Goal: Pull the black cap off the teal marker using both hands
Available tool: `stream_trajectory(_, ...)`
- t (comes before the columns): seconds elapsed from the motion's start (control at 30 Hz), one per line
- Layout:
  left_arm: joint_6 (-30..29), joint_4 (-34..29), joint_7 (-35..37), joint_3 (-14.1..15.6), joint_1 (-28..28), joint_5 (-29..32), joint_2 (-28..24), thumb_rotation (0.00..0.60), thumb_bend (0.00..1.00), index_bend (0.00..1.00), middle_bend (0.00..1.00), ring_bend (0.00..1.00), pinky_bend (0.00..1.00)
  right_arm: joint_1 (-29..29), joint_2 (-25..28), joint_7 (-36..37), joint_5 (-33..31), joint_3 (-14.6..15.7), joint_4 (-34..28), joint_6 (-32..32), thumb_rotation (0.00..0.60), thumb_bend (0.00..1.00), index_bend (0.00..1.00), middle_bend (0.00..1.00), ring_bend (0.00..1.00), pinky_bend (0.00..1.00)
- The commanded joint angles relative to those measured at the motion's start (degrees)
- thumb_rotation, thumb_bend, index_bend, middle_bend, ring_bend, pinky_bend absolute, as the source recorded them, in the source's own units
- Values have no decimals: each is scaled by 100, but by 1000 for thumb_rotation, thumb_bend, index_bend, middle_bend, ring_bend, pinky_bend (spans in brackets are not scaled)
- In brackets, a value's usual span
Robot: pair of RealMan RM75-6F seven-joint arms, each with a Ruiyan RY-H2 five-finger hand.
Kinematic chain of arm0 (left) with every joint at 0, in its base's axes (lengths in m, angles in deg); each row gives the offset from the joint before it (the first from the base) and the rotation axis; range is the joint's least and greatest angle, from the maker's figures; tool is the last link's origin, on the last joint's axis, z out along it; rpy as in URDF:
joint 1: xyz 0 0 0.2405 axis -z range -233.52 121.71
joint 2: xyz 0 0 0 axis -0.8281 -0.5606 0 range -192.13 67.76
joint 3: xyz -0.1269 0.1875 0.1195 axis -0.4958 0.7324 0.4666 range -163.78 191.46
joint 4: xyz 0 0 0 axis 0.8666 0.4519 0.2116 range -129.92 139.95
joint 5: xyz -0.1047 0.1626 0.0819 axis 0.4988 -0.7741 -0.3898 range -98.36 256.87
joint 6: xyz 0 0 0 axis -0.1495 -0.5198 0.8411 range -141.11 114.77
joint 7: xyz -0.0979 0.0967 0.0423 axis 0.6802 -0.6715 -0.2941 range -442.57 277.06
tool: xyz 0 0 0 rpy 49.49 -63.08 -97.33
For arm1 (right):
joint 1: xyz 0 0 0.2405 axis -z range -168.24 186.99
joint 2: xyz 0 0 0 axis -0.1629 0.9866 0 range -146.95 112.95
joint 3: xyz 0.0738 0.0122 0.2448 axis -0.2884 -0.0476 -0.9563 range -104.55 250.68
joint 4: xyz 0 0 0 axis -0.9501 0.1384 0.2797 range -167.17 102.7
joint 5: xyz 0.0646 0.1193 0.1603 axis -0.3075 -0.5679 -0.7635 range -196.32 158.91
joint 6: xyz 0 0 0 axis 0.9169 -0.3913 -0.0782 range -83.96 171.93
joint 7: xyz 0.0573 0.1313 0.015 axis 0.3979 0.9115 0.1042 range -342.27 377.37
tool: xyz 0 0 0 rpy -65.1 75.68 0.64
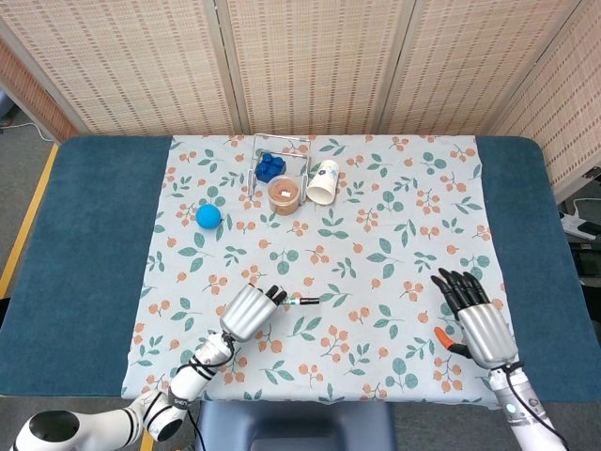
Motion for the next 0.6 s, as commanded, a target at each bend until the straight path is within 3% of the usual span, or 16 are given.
stream_trajectory(0.03,-3,-635,-409,86,-108,7,-296,600,526,898,984,890,1000,-614,-915,-801,51,-341,-233,558,600,215,245,0,0,0)
stream_trajectory(0.17,177,-1201,-854,128,-113,57,-527,600,536,899,986,889,1000,-962,-1707,-1510,-30,-539,85,793,600,215,312,0,0,0)
stream_trajectory(0.33,224,-1610,-1238,96,-126,88,-660,600,538,899,986,889,1000,-1244,-2421,-1535,-298,-695,339,1012,600,215,380,0,0,0)
stream_trajectory(0.6,224,-1922,-1464,33,-151,120,-834,600,539,899,988,889,1000,-1366,-2909,-1770,-631,-718,451,1055,600,215,374,0,0,0)
